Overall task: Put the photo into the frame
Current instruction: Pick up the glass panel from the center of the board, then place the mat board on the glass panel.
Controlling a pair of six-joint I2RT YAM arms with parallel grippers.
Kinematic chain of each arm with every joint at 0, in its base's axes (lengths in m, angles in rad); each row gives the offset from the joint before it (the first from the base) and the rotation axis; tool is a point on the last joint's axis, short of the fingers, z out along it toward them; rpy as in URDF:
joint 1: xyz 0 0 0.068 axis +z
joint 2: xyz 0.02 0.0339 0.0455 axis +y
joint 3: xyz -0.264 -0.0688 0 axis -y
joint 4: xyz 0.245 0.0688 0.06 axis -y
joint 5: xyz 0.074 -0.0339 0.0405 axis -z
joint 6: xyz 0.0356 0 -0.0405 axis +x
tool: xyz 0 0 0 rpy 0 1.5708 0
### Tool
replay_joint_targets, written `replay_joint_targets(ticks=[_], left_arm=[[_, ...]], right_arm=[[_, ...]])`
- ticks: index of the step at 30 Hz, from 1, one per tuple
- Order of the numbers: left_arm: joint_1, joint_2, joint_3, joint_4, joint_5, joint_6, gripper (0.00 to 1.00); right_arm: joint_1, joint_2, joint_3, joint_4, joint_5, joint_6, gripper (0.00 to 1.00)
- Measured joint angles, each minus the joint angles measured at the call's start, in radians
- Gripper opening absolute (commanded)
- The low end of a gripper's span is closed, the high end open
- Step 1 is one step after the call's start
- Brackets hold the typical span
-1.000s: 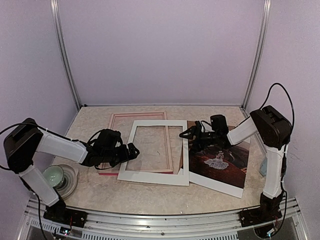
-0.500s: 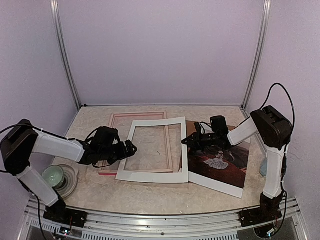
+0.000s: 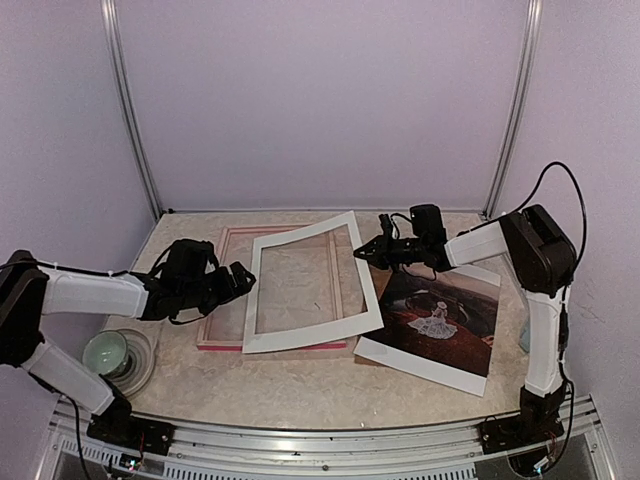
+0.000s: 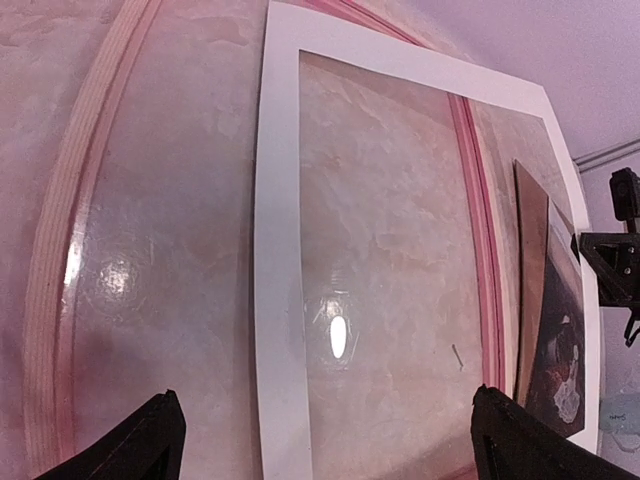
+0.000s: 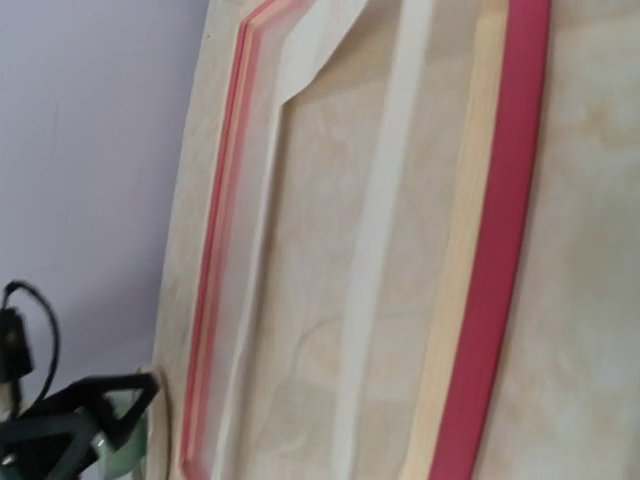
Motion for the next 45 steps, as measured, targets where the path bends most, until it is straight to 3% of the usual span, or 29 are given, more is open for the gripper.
replay_joint_targets(ticks=[11,26,45], left_arm=[[0.069,-0.095,-0.073,-0.021,-0.049,-0.002,0.99],[0.221,-0.142,-0.169,-0.005,-0.094,-0.048,0.99],[0.235,-0.142,-0.199,0.038,-0.081,-0.060,0.99]], right_arm=[[0.061,0.131,0.116,-0.041,0.078,0.006,0.07],[0.116,0.190,0.183,0.053,0.173,0.081,0.06],[0.131,0.197,0.181,0.160,0.304,0.164,0.06]])
